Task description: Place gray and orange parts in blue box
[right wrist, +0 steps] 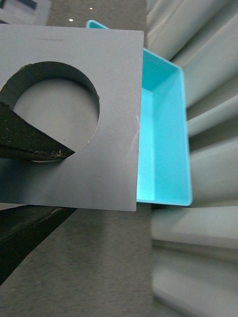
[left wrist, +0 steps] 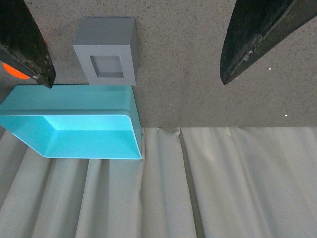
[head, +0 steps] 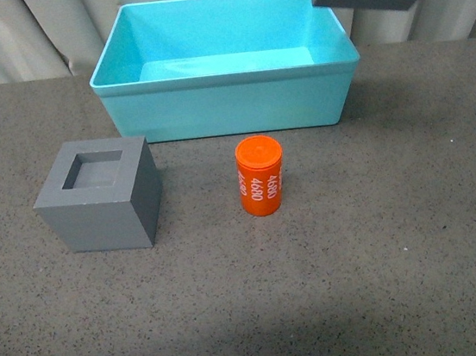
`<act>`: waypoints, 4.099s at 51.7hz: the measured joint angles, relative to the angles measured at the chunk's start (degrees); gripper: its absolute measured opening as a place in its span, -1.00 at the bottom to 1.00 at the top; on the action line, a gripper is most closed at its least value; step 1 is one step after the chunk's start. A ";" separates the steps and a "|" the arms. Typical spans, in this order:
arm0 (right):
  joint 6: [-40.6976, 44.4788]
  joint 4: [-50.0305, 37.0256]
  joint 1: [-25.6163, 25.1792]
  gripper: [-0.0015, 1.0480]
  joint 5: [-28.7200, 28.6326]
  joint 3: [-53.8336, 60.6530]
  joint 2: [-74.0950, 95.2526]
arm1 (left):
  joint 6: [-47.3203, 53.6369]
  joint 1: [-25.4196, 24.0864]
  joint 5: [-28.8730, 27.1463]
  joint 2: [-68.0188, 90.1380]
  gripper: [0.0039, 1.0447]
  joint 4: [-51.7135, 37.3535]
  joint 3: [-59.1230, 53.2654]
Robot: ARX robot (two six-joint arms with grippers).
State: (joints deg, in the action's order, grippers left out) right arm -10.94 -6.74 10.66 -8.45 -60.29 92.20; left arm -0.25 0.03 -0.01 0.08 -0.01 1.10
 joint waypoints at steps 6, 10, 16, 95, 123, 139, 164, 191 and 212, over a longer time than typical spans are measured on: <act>-0.07 -2.19 1.75 -0.65 3.15 -7.32 9.18 | 0.00 0.00 0.00 -0.02 0.88 0.00 0.00; -0.04 -3.23 2.62 -0.65 4.96 -11.43 15.17 | 0.00 0.00 0.00 -0.02 0.88 0.00 0.00; -0.13 -3.56 3.54 -0.65 6.01 -16.06 21.38 | 0.00 0.00 0.00 -0.02 0.88 0.00 0.00; 5.68 -17.42 2.21 0.81 12.04 13.81 0.44 | 0.00 0.00 0.00 -0.02 0.88 0.00 0.00; 8.15 -17.53 2.49 0.81 12.48 18.53 -5.29 | -20.00 -1.53 -8.61 59.82 0.88 -11.98 22.49; 8.17 -17.53 2.49 0.81 12.48 18.53 -5.29 | -16.24 -0.70 -2.69 87.25 0.88 -10.64 38.25; 8.15 -17.53 2.49 0.81 12.50 18.53 -5.29 | -6.54 2.43 1.01 101.02 0.88 -4.42 47.95; 8.15 -17.53 2.49 0.81 12.50 18.53 -5.29 | -3.10 4.46 3.39 107.47 0.04 -1.27 51.15; 8.17 -17.53 2.49 0.81 12.50 18.53 -5.29 | -7.67 5.07 6.56 100.65 -0.66 -1.25 50.49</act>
State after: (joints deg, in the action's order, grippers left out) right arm -2.76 -24.27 13.15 4.05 -41.76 86.91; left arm -7.92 5.10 6.55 100.73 -1.26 51.59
